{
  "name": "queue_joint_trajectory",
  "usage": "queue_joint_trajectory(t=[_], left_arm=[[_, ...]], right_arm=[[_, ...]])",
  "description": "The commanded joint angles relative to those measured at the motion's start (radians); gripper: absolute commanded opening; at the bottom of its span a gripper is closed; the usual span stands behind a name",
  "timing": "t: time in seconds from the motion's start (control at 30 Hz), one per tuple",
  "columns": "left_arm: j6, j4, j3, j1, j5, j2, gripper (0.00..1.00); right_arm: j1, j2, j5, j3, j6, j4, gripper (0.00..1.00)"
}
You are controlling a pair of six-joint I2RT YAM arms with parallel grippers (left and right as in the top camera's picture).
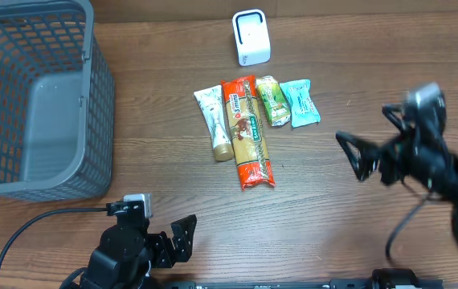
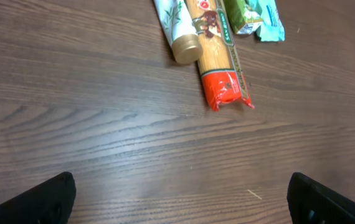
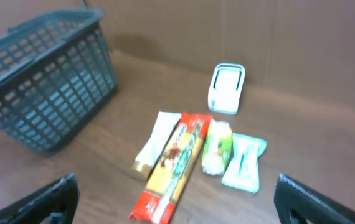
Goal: Scan the item barcode
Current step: 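Swing the right arm up and reach toward the teal snack, then close the right gripper on the teal snack pack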
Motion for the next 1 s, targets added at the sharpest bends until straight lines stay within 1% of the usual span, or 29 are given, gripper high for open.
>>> queue_joint_trajectory(t=[0.0,0.1,0.2,0.3,0.43,0.53,0.67,0.83,0.97], left_arm=[[-0.008,0.0,-0.002,-0.006,0.003,-0.004,1.0],[-0.008,0.0,-0.002,-0.006,0.003,-0.005,0.99],[-0.008,0.0,-0.002,-0.006,0.003,-0.005,1.0],[-0.008,0.0,-0.002,-0.006,0.003,-0.004,1.0],[-0.008,0.0,-0.002,-0.006,0.003,-0.004,1.0],[-0.008,0.0,-0.002,-0.006,0.003,-0.004,0.99],[-0.008,0.0,-0.002,-0.006,0.003,-0.004,0.99],[-0.008,0.0,-0.002,-0.006,0.003,-0.004,1.0],[-0.008,0.0,-0.002,-0.006,0.003,-0.004,1.0]], right_arm=[[-0.002,0.184,0.005,0.148,-0.018,-0.111,1.0],[-0.002,0.327,-0.097,0.208,-0.018,-0.183,1.0],[-0.002,0.429,-0.166,0.208,-0.019,-0.17,1.0],[-0.002,0.521,-0.113,0.208,-0.003,-0.104,1.0],[-0.002,0.638,-0.005,0.208,0.194,0.039,1.0],[-0.002,0.705,0.01,0.208,0.261,0.127,1.0],[0.0,0.788,0.01,0.207,0.275,0.203,1.0],[0.0,0.89,0.034,0.206,0.275,0.223,1.0],[0.0,0.952,0.033,0.201,0.275,0.262,0.95]])
